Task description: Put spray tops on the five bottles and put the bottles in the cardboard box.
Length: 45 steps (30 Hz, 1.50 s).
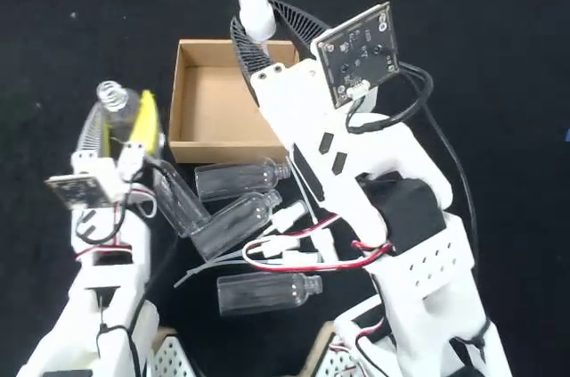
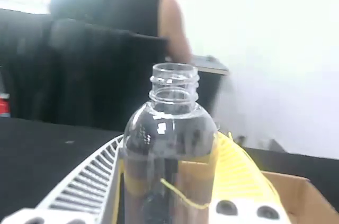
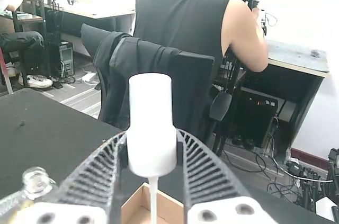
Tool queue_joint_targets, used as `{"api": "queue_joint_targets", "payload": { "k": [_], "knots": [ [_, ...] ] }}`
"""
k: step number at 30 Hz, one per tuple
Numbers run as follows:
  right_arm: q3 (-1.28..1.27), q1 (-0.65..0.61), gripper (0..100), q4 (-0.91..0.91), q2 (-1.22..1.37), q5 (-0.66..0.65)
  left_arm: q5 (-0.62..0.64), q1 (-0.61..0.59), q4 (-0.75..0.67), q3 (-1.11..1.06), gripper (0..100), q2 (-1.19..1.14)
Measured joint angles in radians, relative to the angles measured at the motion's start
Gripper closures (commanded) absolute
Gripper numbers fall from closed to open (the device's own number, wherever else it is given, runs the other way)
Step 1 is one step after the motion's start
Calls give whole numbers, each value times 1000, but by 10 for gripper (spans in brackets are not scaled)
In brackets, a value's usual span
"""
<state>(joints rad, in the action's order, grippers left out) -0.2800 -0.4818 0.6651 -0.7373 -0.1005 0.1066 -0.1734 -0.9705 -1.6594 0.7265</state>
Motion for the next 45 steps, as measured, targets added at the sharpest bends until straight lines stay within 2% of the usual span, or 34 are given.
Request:
{"api": "queue_joint_targets", "payload": {
  "k": [8,10,16,21,27,41,45],
  "knots": [
    [0,2,987,-3,-153,0,0,275,0,2,970,0],
    [0,2,987,-9,-187,0,0,310,0,3,970,0],
    [-75,-5,987,-104,-219,0,0,316,-9,2,970,0],
    [-201,-95,987,-273,-216,0,0,322,-86,-3,970,0],
    [-269,-127,987,-417,-210,0,0,321,-89,-3,970,0],
    [-295,-138,986,-457,-210,0,0,325,-89,-3,970,0],
    [-295,-176,986,-457,-210,0,0,324,-89,-3,970,0]
  ]
}}
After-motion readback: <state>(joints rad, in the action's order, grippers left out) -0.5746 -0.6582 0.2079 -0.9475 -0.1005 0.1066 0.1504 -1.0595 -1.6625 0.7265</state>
